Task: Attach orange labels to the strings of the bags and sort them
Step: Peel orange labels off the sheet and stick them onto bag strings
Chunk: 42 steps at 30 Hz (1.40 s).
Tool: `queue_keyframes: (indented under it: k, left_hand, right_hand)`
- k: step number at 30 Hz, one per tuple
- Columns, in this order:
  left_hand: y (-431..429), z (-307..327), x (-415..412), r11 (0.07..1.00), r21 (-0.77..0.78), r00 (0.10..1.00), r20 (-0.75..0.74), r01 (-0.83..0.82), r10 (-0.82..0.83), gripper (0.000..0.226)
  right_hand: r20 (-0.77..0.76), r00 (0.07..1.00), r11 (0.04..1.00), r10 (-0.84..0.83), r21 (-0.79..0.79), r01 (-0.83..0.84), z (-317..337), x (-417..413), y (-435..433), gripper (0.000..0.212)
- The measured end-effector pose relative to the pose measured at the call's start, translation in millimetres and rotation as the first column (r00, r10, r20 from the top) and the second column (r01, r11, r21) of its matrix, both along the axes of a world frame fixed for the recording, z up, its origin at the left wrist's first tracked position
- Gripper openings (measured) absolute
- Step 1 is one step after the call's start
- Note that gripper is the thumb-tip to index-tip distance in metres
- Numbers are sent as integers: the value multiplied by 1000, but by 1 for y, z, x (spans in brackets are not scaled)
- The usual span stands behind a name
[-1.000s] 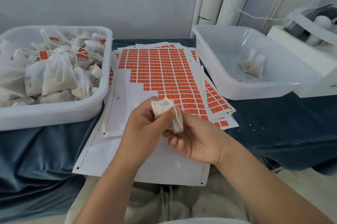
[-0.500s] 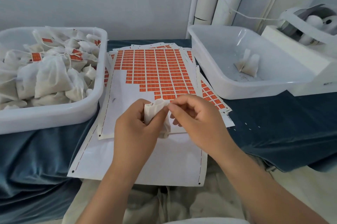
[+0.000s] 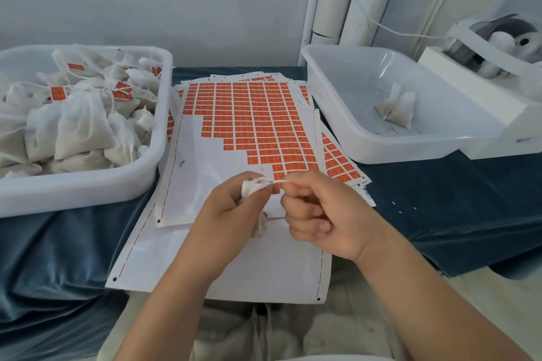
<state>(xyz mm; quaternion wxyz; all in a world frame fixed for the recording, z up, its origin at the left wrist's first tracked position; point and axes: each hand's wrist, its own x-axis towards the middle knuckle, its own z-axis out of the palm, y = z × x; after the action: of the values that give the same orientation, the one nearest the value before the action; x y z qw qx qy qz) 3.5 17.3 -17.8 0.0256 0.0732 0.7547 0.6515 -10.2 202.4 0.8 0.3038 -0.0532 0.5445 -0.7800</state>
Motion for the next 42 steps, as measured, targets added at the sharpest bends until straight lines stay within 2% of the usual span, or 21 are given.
queue_keyframes:
  k: [2,4,8,12,17,20,24,27,29,31,33,34,35,36,37,38,39,40,42]
  left_hand:
    - [-1,3,2,997,-9,997,-7,73,-73,32]
    - [2,5,5,996,-6,995,-37,93,-93,46]
    - [10,8,9,996,75,994,-103,51,-43,34]
    - [9,9,11,994,42,980,-175,103,-94,22]
    - [0,11,7,991,-61,978,-162,120,-128,28]
    - [-2,14,9,990,-74,960,-246,121,-136,30]
    - [5,15,16,996,19,968,-239,87,-80,35]
    - [13,14,18,997,-9,965,-251,79,-79,33]
    - [18,14,20,995,31,970,-226,95,-85,31]
    - [23,11,21,998,50,981,-192,48,-38,32]
    - [24,10,19,997,-50,992,-111,-63,57,38]
    - [22,8,16,986,-148,997,-40,-73,67,40]
    - [19,7,14,971,-240,998,65,-11,28,41]
    - [17,5,11,958,-270,980,197,94,-40,39]
    - [16,3,10,963,-193,933,342,188,-113,35]
    - [18,2,10,975,-14,857,480,220,-186,31]
    - [22,1,11,967,215,774,585,141,-242,32]
    - [27,0,14,909,417,694,659,-19,-288,37]
    - [39,-1,19,729,622,595,711,-286,-374,44]
  right_hand:
    - [83,997,982,12,-188,4,0,-1,4,38]
    - [107,992,959,65,-282,-33,0,-2,5,36]
    - [75,976,935,202,-311,-170,1,2,7,29]
    - [72,978,941,194,-295,-165,3,2,13,30]
    - [37,982,848,187,-510,-142,15,-1,24,28]
    - [3,988,856,155,-500,-133,20,0,25,28]
    - [-145,989,950,14,-306,-59,23,4,23,27]
    - [-122,992,906,18,-419,-68,26,8,22,27]
    - [-167,986,893,-19,-446,-58,28,10,18,25]
    - [-265,962,916,-70,-399,-43,31,11,16,17]
    - [-278,955,902,-105,-431,-27,35,8,23,20]
    - [-252,959,873,-132,-488,-8,36,5,30,23]
    - [-230,958,853,-170,-521,27,38,2,38,24]
    - [-228,949,869,-218,-488,83,40,0,47,25]
    - [-253,929,907,-268,-390,156,42,-2,54,28]
    - [-307,901,940,-305,-250,233,42,-5,60,31]
    - [-377,870,947,-318,-81,311,40,-9,65,33]
    - [-440,846,921,-301,97,378,35,-12,67,33]
    - [-491,840,767,-232,439,468,22,-18,65,32]
